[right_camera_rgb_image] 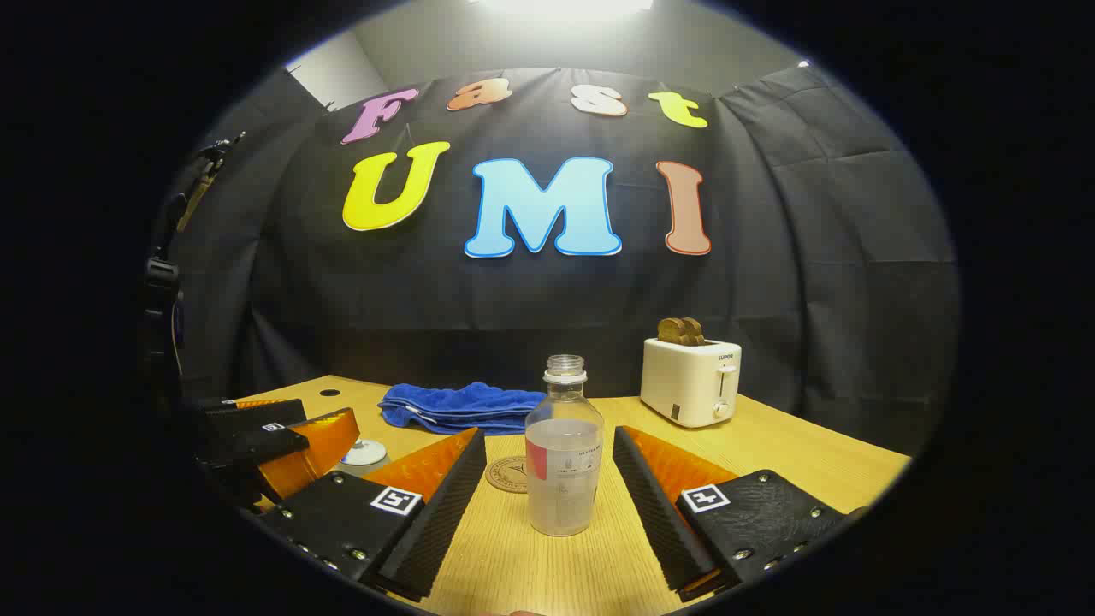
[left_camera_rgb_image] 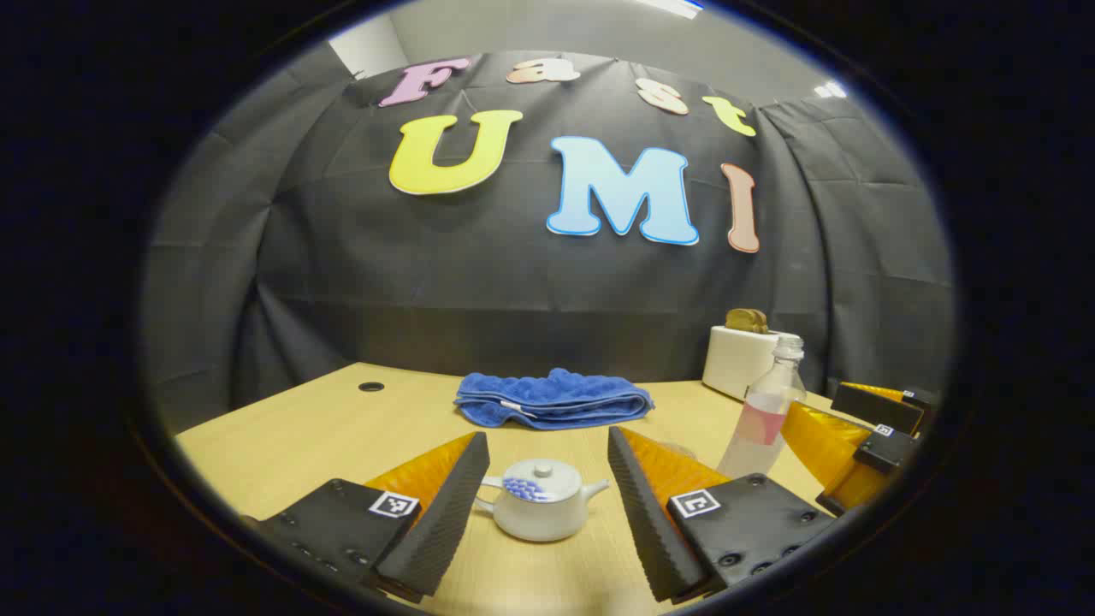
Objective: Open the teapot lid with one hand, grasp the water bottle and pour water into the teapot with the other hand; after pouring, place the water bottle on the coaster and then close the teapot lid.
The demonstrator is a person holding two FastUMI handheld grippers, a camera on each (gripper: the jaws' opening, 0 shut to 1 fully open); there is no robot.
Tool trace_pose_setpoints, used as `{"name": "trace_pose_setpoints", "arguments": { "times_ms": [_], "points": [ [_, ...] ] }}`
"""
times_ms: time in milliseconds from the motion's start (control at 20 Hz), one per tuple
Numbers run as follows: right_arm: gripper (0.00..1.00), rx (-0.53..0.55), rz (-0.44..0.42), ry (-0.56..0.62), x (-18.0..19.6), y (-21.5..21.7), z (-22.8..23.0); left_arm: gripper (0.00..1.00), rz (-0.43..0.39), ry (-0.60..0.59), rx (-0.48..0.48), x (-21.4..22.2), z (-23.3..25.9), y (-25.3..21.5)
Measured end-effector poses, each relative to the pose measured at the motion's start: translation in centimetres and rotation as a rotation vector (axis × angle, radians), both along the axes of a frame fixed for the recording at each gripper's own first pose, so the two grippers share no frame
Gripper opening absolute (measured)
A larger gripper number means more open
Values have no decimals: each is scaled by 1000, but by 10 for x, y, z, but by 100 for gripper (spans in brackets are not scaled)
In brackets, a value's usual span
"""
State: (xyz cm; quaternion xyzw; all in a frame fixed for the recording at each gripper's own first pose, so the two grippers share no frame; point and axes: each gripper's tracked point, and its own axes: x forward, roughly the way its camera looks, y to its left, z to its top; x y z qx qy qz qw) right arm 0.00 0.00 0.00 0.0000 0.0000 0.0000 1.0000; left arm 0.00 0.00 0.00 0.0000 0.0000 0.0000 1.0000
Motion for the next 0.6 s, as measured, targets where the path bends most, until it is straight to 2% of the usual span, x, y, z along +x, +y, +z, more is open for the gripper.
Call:
{"name": "trace_pose_setpoints", "arguments": {
  "times_ms": [600],
  "points": [
    [95,0,1,4,2,1,-3,89,4,15,-7,2,-6,2]
  ]
}}
